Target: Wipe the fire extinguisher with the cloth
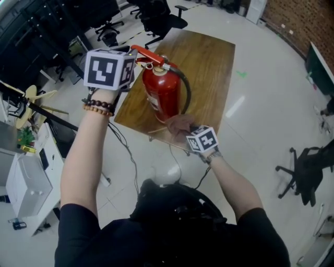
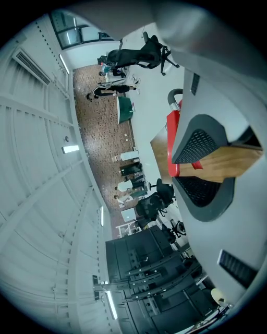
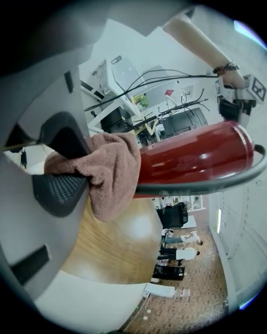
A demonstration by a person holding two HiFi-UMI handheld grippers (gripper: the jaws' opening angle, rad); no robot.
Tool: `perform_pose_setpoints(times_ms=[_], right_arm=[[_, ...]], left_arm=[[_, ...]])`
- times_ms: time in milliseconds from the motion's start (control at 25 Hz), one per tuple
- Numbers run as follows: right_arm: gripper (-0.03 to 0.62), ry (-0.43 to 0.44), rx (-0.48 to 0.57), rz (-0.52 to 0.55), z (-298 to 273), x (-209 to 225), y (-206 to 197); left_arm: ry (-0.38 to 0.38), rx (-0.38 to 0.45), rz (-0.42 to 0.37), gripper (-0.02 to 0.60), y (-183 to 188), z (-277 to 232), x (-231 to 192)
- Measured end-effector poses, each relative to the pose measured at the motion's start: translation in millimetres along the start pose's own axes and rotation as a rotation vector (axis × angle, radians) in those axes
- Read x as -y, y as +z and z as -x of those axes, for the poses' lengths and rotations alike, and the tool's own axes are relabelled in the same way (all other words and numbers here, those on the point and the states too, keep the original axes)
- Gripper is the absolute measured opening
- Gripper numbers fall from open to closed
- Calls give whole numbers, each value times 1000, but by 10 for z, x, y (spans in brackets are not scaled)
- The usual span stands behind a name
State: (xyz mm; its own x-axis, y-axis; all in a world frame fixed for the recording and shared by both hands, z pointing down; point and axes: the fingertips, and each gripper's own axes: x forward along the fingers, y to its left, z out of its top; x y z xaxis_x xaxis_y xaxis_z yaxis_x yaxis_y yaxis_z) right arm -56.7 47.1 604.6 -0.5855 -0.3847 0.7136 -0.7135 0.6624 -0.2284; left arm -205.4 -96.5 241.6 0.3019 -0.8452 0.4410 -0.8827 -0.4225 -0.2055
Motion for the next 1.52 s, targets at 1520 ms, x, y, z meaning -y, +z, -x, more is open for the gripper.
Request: perform_pose_setpoints(times_ms=[1520], right_arm=[[81,91,288,386,1822,428,2274]], left_arm=[[-99,41,-5,51,-17,25,31]])
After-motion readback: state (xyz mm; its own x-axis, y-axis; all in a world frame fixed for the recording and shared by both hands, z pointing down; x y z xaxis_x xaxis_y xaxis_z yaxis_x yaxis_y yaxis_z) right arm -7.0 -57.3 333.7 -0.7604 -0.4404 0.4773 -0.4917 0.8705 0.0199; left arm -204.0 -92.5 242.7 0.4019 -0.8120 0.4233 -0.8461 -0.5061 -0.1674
